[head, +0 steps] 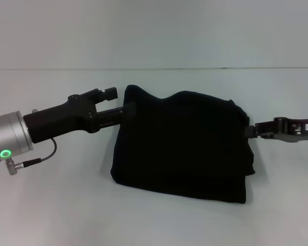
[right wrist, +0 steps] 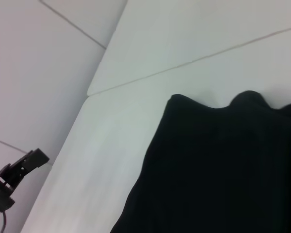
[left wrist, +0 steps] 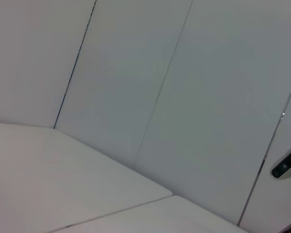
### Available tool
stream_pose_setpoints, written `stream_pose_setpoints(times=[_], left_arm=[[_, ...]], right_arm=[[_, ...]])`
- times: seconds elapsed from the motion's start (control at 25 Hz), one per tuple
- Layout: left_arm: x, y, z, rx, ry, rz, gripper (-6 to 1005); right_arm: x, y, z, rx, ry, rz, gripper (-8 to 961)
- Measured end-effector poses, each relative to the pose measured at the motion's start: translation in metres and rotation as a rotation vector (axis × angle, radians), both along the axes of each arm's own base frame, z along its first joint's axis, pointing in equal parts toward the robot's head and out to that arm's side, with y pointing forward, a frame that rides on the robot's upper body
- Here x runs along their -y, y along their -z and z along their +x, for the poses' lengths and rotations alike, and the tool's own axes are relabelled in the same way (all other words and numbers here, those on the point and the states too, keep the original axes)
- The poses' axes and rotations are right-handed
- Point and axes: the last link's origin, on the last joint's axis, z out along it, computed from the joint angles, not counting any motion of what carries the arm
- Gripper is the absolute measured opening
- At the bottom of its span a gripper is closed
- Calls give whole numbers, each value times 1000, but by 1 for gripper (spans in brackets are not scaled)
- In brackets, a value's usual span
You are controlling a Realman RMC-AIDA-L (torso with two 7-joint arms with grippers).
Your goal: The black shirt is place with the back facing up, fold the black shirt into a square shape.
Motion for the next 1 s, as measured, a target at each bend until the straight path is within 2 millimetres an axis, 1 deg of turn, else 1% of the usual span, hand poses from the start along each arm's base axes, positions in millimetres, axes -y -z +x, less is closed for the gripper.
stream_pose_setpoints(times=[0.12, 0.24, 0.28, 0.32, 0.48, 0.56, 0.8, 0.88, 1.0], left_arm=[[0, 0, -2, -3, -7, 3, 860], [0, 0, -2, -4, -7, 5, 860], [0, 0, -2, -4, -7, 5, 859], [0, 0, -2, -4, -7, 6, 859], [0, 0, -3, -6, -10, 7, 859], [0, 0, -3, -7, -15, 9, 859], [-1, 0, -4, -8, -22, 10, 860], [-1, 0, -4, -8, -22, 10, 860], [-2, 0, -4, -12, -25, 15, 860]], right_arm=[[-3, 14, -7, 19, -45, 7, 128], [-4, 31, -10, 60, -86, 15, 93], [-4, 44, -9, 101, -98, 19, 81], [-4, 44, -9, 101, -98, 19, 69], [-2, 68, -2, 210, -114, 16, 22], [-1, 76, 3, 264, -126, 16, -1], [-1, 74, 4, 271, -164, 34, -2], [-4, 68, 1, 255, -185, 60, -1], [-11, 54, -7, 206, -217, 115, 5]])
